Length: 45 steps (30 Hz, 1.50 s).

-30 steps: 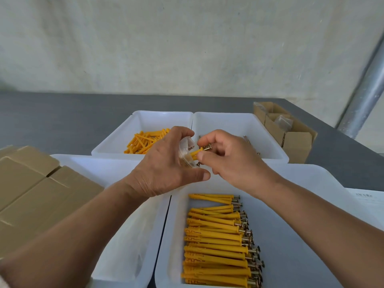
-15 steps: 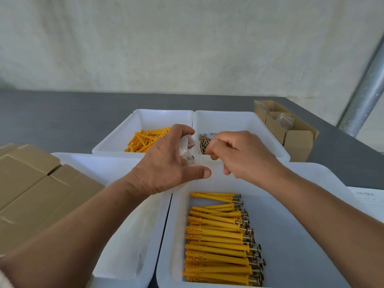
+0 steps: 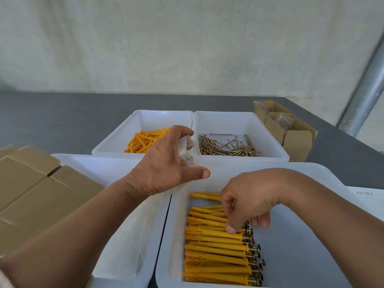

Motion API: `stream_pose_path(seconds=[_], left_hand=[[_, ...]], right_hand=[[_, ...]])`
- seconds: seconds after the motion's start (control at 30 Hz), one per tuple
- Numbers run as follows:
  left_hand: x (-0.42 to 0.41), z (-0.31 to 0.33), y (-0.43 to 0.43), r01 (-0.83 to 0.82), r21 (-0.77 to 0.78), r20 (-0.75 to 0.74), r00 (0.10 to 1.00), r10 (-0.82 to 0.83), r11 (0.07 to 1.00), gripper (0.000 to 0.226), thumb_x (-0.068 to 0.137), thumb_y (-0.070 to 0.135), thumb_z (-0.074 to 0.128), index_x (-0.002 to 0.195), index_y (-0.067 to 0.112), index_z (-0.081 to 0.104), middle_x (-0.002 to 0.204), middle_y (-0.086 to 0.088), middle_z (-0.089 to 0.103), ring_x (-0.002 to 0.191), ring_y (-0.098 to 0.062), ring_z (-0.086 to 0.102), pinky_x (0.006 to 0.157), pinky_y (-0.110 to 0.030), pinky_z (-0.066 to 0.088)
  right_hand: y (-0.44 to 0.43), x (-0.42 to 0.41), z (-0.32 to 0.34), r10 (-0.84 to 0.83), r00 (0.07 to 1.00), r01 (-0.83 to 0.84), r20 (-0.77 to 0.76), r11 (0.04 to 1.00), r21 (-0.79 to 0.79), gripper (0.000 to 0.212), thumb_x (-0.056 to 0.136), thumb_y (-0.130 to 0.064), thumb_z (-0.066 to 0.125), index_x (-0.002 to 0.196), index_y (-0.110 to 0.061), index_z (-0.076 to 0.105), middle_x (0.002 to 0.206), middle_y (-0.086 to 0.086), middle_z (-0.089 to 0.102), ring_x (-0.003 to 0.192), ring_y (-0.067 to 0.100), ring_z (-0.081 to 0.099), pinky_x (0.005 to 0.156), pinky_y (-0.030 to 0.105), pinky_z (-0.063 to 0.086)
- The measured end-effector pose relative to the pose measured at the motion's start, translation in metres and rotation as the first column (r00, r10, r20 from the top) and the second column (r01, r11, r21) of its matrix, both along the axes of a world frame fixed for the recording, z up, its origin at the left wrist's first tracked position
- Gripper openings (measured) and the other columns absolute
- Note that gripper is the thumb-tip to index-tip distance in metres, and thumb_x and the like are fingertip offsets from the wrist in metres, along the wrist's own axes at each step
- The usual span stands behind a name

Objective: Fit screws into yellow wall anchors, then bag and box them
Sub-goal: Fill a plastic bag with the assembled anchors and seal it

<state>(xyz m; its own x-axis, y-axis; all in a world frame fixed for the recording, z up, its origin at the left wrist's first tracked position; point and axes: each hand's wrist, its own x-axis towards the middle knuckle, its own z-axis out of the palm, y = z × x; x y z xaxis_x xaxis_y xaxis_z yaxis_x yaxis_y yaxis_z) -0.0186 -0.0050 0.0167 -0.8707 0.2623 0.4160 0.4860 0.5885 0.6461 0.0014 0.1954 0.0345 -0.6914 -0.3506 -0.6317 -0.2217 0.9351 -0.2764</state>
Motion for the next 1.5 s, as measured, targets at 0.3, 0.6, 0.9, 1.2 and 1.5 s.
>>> stream_pose_path(seconds=[0.3,0.6,0.9,1.2,1.5], left_hand=[[0.0029,0.0022,0.0010,0.002,0.010,0.016,1.000,-0.002,1.000,0.093,0.052,0.053,0.082,0.131,0.022,0.044,0.110,0.015,0.055,0.108,-0.008,0.057,0.089,-0.024,0.049],[0.0029,0.0017,0.0006,0.001,0.015,0.011,1.000,-0.001,1.000,0.092,0.054,0.050,0.084,0.131,0.022,0.044,0.112,0.015,0.055,0.110,-0.008,0.056,0.090,-0.024,0.049],[0.0039,0.0028,0.0009,0.002,0.008,0.009,1.000,-0.002,1.000,0.096,0.051,0.057,0.084,0.131,0.021,0.044,0.112,0.014,0.055,0.109,-0.008,0.057,0.092,-0.031,0.051],[0.0033,0.0024,-0.0006,0.005,0.006,0.025,1.000,-0.005,1.000,0.095,0.052,0.058,0.086,0.129,0.023,0.044,0.112,0.013,0.055,0.111,-0.010,0.057,0.093,-0.035,0.052],[0.0011,0.0007,-0.0007,0.015,0.033,0.015,1.000,-0.016,0.999,0.089,0.050,0.055,0.080,0.126,0.026,0.045,0.109,0.016,0.055,0.108,-0.001,0.055,0.082,-0.010,0.043]], right_hand=[[-0.0046,-0.0010,-0.0052,0.000,1.000,0.000,0.006,0.999,0.040,0.035,0.086,-0.031,0.074,0.111,-0.009,0.065,0.072,0.001,0.063,0.049,0.007,0.062,0.059,0.022,0.056],[-0.0076,-0.0008,-0.0068,0.004,1.000,-0.003,-0.010,0.998,0.065,0.026,0.088,-0.019,0.066,0.109,-0.004,0.065,0.081,0.011,0.070,0.058,0.015,0.066,0.066,0.026,0.058],[-0.0070,-0.0016,-0.0090,-0.010,1.000,0.010,-0.005,0.998,0.057,0.027,0.088,-0.016,0.066,0.109,-0.001,0.066,0.071,0.006,0.066,0.054,0.013,0.064,0.059,0.022,0.056],[-0.0047,-0.0047,-0.0066,-0.017,0.993,0.022,-0.116,0.999,0.042,0.025,0.088,-0.022,0.060,0.102,-0.003,0.069,0.068,0.001,0.068,0.056,0.012,0.066,0.055,0.019,0.054],[-0.0023,-0.0084,-0.0032,-0.094,0.936,0.028,-0.338,0.981,-0.193,0.011,0.093,-0.024,0.053,0.096,-0.027,0.062,0.085,-0.001,0.071,0.065,0.011,0.071,0.060,0.024,0.058]])
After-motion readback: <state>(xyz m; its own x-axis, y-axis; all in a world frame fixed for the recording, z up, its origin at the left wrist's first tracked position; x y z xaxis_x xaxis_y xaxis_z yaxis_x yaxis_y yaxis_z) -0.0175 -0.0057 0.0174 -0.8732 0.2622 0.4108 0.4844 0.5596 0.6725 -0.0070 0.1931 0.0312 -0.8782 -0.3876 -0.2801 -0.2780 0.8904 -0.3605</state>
